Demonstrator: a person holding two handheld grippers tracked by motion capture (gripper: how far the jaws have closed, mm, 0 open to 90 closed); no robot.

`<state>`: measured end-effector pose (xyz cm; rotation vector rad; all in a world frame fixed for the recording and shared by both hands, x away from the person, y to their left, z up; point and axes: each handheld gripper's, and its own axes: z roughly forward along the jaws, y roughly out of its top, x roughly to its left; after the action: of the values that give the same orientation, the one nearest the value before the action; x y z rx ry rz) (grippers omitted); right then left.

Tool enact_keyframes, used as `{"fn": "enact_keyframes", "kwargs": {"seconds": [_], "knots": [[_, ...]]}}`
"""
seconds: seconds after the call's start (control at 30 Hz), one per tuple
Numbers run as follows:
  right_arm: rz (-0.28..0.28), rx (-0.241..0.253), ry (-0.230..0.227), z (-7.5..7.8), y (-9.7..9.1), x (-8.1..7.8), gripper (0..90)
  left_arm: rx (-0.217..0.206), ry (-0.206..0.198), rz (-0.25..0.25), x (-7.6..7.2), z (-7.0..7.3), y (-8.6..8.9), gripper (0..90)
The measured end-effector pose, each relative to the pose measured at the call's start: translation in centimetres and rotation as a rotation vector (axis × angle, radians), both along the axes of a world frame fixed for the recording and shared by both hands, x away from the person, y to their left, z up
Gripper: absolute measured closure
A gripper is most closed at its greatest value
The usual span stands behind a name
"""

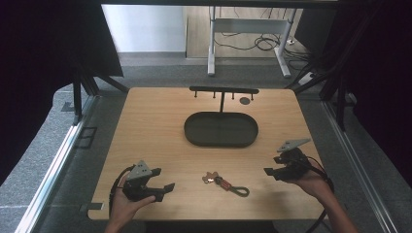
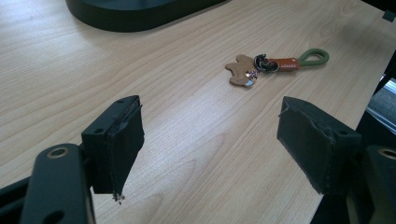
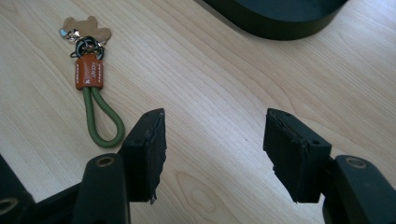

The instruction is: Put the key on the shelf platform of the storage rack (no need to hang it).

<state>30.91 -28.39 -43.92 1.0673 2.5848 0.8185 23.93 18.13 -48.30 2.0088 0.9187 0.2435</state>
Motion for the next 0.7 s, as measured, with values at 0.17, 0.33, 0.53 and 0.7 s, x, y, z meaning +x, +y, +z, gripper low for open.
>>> {"fn": "enact_keyframes", "kwargs": {"seconds": [0.17,0.33,0.53,0.7], "knots": [[0.03,-0.026,0.014,0.4,1.0,0.3,39.3,0.003,-0.001,-0.007,-0.1,0.1,-0.2,22.9],[0.074,-0.068,0.03,0.9,2.5,0.6,39.3,0.004,-0.003,-0.011,-0.1,0.1,-0.4,23.1],[0.102,-0.089,0.051,0.9,3.7,0.7,39.2,0.002,-0.01,-0.012,-0.3,0.3,-0.4,23.1],[0.127,-0.1,0.066,0.7,4.7,1.0,39.4,0.004,-0.008,-0.01,-0.2,0.2,-0.4,23.2]]}}
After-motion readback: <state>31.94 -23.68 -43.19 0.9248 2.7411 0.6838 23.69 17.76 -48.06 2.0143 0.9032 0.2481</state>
